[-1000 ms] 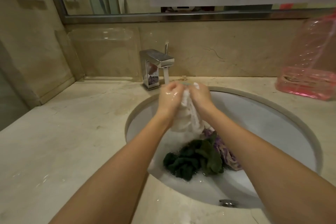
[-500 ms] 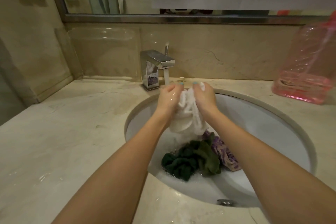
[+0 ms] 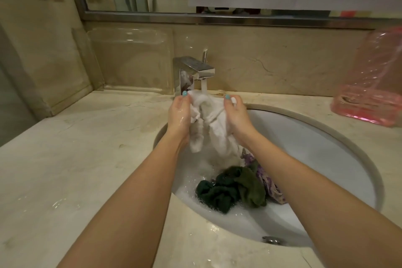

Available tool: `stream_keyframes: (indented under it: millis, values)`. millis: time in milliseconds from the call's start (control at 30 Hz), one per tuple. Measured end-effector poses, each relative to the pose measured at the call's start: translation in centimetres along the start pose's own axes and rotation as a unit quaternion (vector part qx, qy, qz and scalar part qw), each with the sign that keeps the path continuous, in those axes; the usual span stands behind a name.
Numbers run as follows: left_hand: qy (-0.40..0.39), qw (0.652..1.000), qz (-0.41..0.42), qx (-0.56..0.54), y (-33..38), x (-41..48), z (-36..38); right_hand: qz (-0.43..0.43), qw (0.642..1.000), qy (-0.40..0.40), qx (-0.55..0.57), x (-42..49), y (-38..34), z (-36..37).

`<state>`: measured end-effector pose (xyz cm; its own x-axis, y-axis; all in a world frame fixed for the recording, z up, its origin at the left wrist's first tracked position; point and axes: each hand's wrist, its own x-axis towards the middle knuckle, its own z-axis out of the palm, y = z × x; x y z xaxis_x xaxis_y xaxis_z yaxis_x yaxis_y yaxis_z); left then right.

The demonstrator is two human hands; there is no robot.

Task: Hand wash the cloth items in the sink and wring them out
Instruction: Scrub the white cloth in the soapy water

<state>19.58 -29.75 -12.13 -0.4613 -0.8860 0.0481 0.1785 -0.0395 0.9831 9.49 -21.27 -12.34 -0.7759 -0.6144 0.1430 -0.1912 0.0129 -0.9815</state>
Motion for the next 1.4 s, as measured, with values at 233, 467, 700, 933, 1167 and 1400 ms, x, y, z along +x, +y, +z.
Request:
stream_keyframes:
  millis: [233,467,700,933,1167,1400]
  values:
    - [-0.001,0.998,0.045,0.049,-0.2,-0.1,0.8,-0.015,0.998,-0.008,0.064,-0.7,-0.4,2.3]
    - [-0.018,0.992,-0.011,0.124,0.7,-1.3,3.0,-0.009,0.999,0.032,-0.011,0.1,-0.5,3.0]
    - [-0.049,0.980,0.085,0.176,1.0,-4.1,6.6,0.033,0.989,0.106,0.096,0.3,0.0,-0.3]
    - [-0.022,0.992,0.023,0.122,0.5,-1.7,3.3,-0.015,0.995,0.095,-0.037,0.0,-1.1,2.5]
    - [-0.107,0.983,0.057,0.135,1.1,-3.4,4.6,0.014,0.995,0.096,-0.039,1.4,0.6,-2.2]
    - [-0.014,0.930,0.112,0.350,0.0,-0.3,-0.8,0.082,0.965,-0.131,-0.209,0.2,1.0,-4.9]
